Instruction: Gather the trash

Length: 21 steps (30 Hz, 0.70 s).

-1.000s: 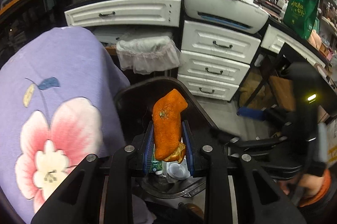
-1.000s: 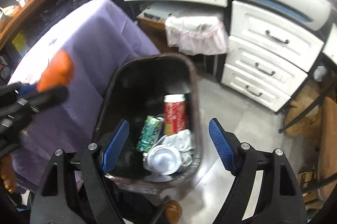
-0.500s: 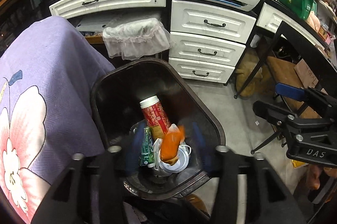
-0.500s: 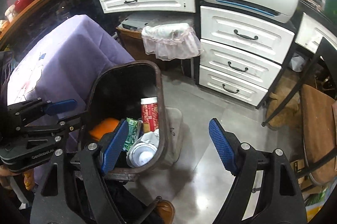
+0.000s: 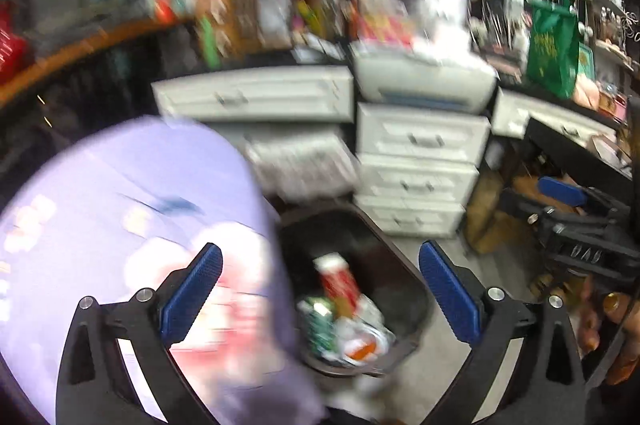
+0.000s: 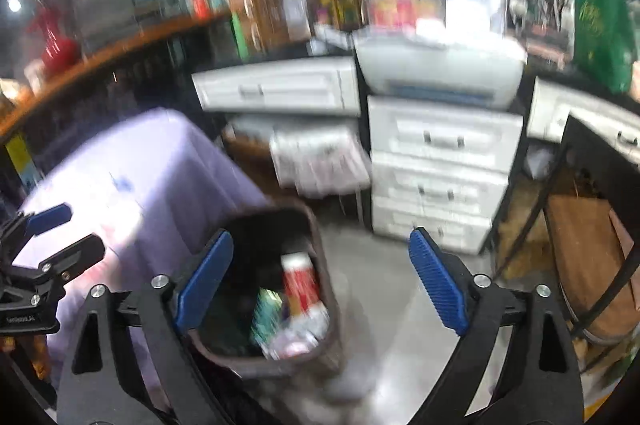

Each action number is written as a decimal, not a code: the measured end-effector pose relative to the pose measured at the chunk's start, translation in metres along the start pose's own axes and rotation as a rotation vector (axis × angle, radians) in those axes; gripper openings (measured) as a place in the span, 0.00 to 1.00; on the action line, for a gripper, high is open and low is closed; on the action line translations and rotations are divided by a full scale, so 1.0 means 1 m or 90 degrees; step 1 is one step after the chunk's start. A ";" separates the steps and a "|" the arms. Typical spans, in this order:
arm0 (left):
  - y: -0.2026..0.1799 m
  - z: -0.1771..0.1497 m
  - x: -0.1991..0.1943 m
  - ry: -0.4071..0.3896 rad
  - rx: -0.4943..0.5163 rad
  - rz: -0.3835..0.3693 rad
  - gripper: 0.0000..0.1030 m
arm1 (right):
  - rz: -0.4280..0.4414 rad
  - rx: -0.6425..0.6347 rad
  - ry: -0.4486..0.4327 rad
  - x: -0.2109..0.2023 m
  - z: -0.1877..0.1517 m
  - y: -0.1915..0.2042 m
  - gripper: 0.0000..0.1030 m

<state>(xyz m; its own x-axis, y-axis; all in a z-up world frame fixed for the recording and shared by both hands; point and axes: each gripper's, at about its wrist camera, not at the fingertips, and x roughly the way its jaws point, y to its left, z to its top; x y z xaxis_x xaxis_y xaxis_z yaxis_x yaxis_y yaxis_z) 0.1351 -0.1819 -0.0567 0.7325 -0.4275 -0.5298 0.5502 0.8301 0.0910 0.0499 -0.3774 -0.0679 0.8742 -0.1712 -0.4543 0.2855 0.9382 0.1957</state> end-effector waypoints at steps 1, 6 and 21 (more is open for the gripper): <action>0.006 0.000 -0.015 -0.026 0.006 0.024 0.95 | 0.004 0.001 -0.027 -0.011 0.003 0.008 0.94; 0.034 -0.012 -0.083 -0.092 -0.015 0.155 0.95 | 0.053 -0.016 -0.116 -0.059 0.010 0.055 0.94; 0.072 -0.062 -0.193 -0.131 -0.164 0.325 0.95 | 0.187 -0.123 -0.093 -0.133 -0.018 0.150 0.94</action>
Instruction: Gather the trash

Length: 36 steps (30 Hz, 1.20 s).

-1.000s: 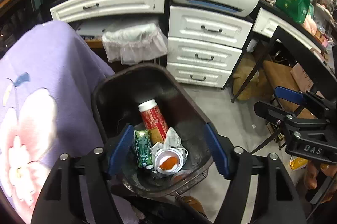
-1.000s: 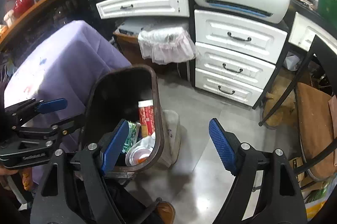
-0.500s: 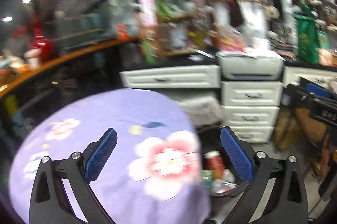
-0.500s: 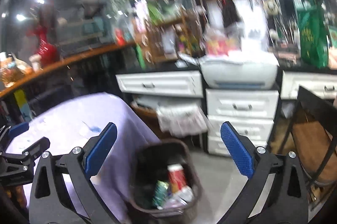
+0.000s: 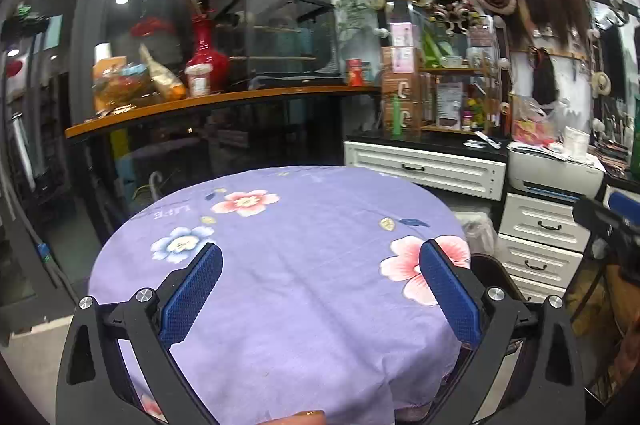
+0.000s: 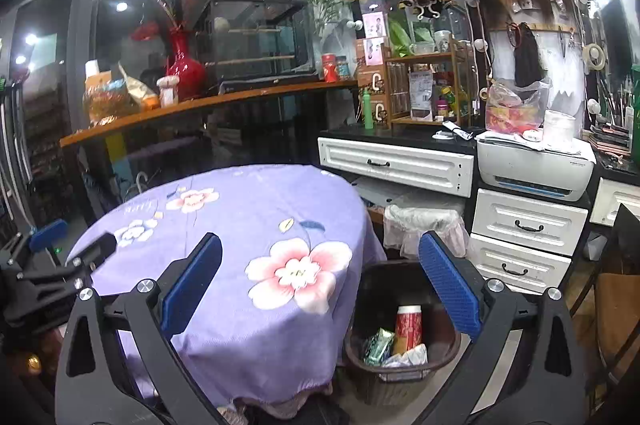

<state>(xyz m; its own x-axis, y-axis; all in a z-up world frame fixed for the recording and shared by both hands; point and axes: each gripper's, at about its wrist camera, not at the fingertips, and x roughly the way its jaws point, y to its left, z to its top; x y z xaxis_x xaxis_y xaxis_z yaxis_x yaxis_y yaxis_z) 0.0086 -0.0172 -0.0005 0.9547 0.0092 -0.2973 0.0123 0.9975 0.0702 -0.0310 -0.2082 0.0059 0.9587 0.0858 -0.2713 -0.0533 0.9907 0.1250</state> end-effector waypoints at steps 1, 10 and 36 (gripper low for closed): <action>0.002 -0.001 -0.002 0.001 -0.006 -0.004 0.95 | 0.001 -0.003 0.001 -0.002 -0.002 0.001 0.94; 0.003 -0.006 -0.012 -0.004 -0.017 -0.020 0.95 | -0.013 -0.003 -0.019 -0.018 -0.012 0.000 0.94; 0.008 -0.014 -0.007 0.020 -0.019 -0.016 0.95 | -0.010 0.003 -0.004 -0.015 -0.021 0.004 0.94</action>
